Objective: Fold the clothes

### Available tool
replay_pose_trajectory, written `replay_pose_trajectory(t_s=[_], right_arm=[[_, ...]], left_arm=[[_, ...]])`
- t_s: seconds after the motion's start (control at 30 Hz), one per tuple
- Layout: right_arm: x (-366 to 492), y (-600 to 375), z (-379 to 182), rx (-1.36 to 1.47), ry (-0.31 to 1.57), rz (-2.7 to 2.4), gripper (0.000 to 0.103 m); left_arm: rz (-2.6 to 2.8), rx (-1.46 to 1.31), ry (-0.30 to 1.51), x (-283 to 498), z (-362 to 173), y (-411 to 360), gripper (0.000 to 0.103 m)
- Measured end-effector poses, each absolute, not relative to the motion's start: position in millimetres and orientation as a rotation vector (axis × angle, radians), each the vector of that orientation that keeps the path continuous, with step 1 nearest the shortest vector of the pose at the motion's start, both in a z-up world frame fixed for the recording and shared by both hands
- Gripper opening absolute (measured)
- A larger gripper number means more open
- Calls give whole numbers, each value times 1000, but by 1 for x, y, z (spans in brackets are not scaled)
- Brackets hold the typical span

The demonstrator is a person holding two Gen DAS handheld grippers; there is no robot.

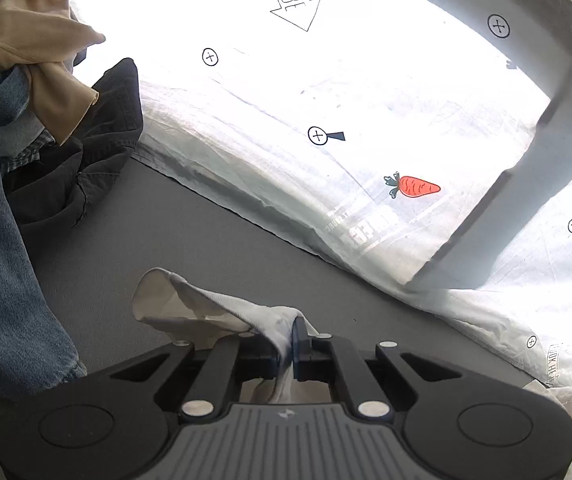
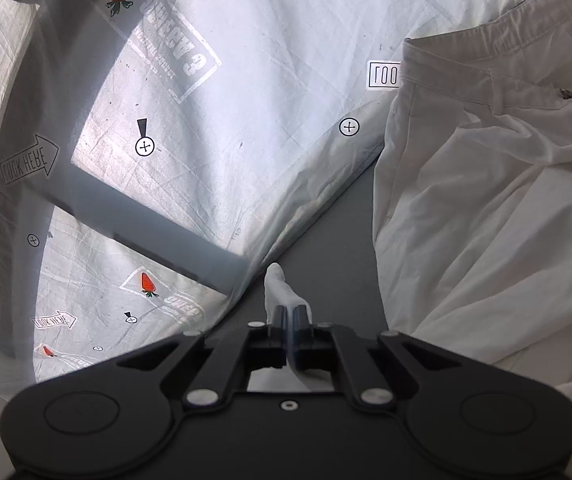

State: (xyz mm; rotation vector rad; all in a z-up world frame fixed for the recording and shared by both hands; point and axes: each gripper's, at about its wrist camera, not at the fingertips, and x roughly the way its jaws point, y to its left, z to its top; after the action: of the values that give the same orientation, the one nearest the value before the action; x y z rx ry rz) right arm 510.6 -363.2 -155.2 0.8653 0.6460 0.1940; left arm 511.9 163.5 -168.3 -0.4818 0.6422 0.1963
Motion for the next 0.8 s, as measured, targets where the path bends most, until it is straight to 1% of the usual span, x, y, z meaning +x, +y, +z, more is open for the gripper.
replay_pose_trajectory(t_s=[0.07,0.1,0.13,0.2,0.23,0.27,0.3,0.33,0.37,0.4,0.43,0.47,0.57,0.63,0.67,0.7,0.73,0.8], right_arm=[[502,-364,-144,897,595,211,3],[498,-364,-140,911,579,218,3],[495,-363,-139,906,584,219,3],[489,-359,-141,862,620,207,4],[486,-356,-143,839,643,201,4],[485,-353,-147,814,677,192,7],[483,-350,-151,786,712,182,9],[482,-348,-157,761,744,174,10],[481,-346,-164,737,771,169,14],[480,-344,-170,712,796,162,24],[481,-343,-176,686,818,154,29],[482,-342,-179,669,832,154,32],[490,-338,-181,645,847,176,33],[495,-336,-182,629,857,191,33],[498,-335,-182,621,862,198,27],[500,-334,-183,613,867,206,13],[503,-333,-183,605,872,213,9],[497,-324,-181,641,869,283,7]], left_arm=[[202,-474,614,533,-156,163,8],[208,-472,612,542,-152,163,10],[213,-474,616,550,-150,162,15],[242,-488,662,547,-156,158,19],[258,-478,674,541,-159,155,23],[261,-467,685,532,-164,152,27],[256,-463,703,520,-170,150,32],[250,-470,724,506,-176,149,34],[247,-480,743,488,-183,150,34],[247,-488,761,470,-190,151,35],[258,-488,776,454,-194,154,35],[269,-489,791,438,-199,156,35],[290,-481,828,388,-210,166,35],[311,-480,840,362,-213,169,38],[323,-496,839,351,-214,170,38],[334,-512,838,339,-214,172,39],[345,-529,836,329,-215,174,39],[359,-571,823,311,-214,175,39]])
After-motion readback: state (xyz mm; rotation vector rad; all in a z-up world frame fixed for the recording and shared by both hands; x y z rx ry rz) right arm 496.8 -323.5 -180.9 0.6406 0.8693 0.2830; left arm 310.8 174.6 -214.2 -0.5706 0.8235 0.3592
